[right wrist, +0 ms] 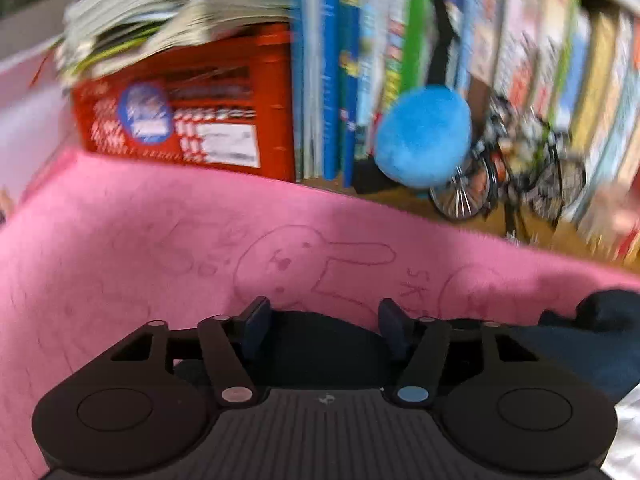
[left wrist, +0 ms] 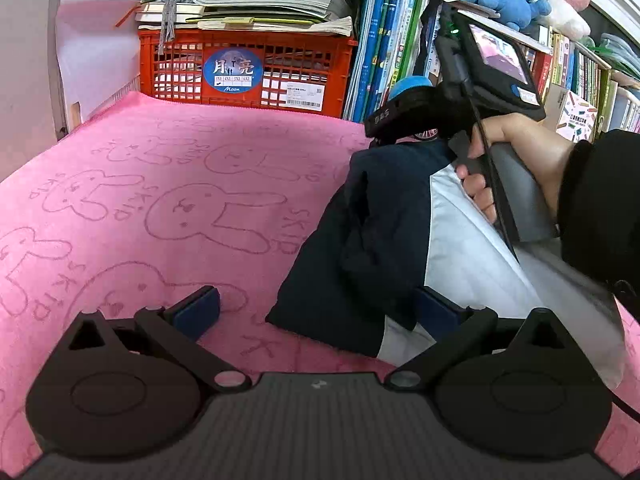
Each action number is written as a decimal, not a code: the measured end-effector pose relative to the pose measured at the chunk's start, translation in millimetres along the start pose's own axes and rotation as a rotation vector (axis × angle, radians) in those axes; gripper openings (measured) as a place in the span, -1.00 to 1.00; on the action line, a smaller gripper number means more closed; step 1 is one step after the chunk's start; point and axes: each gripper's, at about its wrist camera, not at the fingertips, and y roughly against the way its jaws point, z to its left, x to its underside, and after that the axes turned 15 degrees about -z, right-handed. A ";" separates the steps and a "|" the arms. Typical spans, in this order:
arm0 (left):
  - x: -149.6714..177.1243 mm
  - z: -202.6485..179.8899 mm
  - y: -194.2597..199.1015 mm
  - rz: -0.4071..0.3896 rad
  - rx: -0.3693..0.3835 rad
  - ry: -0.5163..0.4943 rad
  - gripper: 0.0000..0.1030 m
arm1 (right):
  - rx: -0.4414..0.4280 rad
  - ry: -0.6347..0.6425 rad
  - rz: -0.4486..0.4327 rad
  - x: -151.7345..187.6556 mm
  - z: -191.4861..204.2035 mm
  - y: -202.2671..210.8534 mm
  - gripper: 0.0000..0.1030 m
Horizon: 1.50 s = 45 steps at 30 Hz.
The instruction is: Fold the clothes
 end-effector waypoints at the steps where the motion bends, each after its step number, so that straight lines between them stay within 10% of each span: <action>1: 0.1 -0.4 -0.2 0.001 -0.002 -0.003 1.00 | -0.002 -0.016 -0.003 -0.6 -2.4 4.1 0.16; 9: 0.6 -3.7 -1.5 0.010 -0.016 -0.019 1.00 | -0.135 0.027 -0.140 26.1 -19.6 141.2 0.47; 23: -2.4 -13.3 4.4 0.061 -0.030 -0.090 1.00 | -0.119 -0.046 -0.010 165.2 -46.7 295.8 0.55; 45: -0.8 -89.5 75.4 0.163 0.096 -0.283 1.00 | -0.039 0.011 -0.147 184.6 -36.5 360.4 0.96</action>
